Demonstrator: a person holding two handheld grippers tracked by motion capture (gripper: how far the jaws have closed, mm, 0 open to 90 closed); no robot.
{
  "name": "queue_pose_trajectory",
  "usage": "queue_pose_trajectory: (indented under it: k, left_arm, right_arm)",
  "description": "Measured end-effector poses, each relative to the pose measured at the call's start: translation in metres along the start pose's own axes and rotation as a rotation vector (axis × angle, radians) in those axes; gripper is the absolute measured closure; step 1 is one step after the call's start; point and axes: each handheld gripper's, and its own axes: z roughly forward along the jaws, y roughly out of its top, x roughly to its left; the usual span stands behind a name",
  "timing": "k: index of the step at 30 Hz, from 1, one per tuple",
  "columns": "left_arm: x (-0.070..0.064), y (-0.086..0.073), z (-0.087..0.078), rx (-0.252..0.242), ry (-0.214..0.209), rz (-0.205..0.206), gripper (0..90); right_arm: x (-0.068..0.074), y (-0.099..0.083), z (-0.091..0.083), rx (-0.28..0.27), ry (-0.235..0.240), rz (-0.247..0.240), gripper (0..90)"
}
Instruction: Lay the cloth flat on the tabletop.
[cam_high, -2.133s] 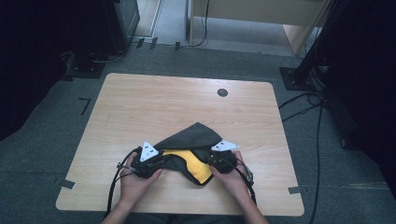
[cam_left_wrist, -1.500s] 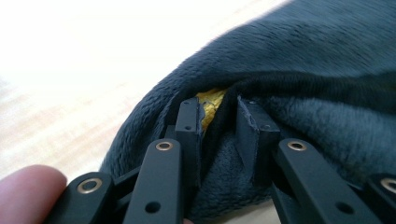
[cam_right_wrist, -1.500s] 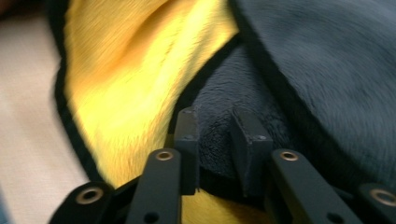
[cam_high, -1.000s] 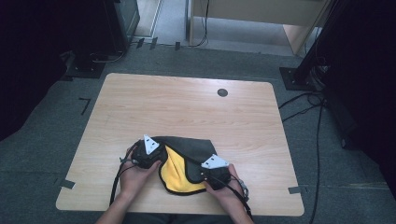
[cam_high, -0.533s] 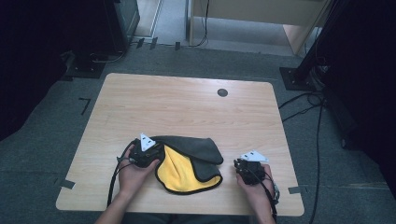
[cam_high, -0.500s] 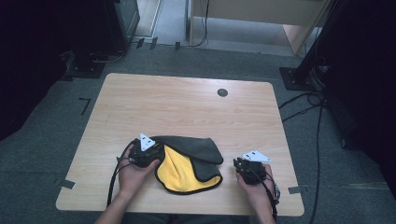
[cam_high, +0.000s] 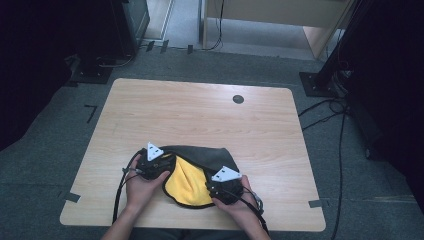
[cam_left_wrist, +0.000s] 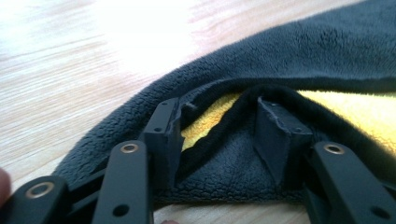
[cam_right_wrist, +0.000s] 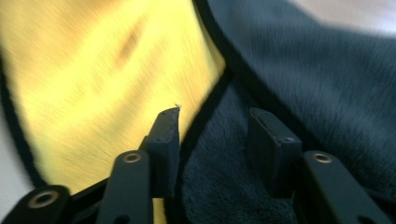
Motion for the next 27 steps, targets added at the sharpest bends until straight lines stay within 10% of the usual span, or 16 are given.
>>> queue_pose_trajectory:
  k: [6,13,20,24,27]
  left_arm:
    - [0.000,-0.003,-0.013,-0.124,-0.060,0.016,44.3]
    - [-0.015,-0.004,-0.005,-0.047,-0.011,0.127,40.0]
    - [-0.014,-0.002,-0.002,-0.005,0.028,0.104,39.6]
    - [-0.015,-0.003,-0.002,-0.002,0.035,0.109,40.0]
    - [-0.014,-0.003,-0.002,-0.004,0.037,0.100,40.6]
  right_arm:
    - [-0.015,-0.005,-0.011,-0.019,-0.016,0.063,83.8]
    - [-0.055,-0.014,-0.035,-0.119,-0.062,0.253,84.1]
    - [-0.115,-0.044,-0.058,-0.137,-0.212,0.458,82.8]
    - [-0.131,-0.057,-0.059,-0.083,-0.256,0.504,68.6]
    - [-0.128,-0.055,-0.068,-0.158,-0.228,0.468,63.5]
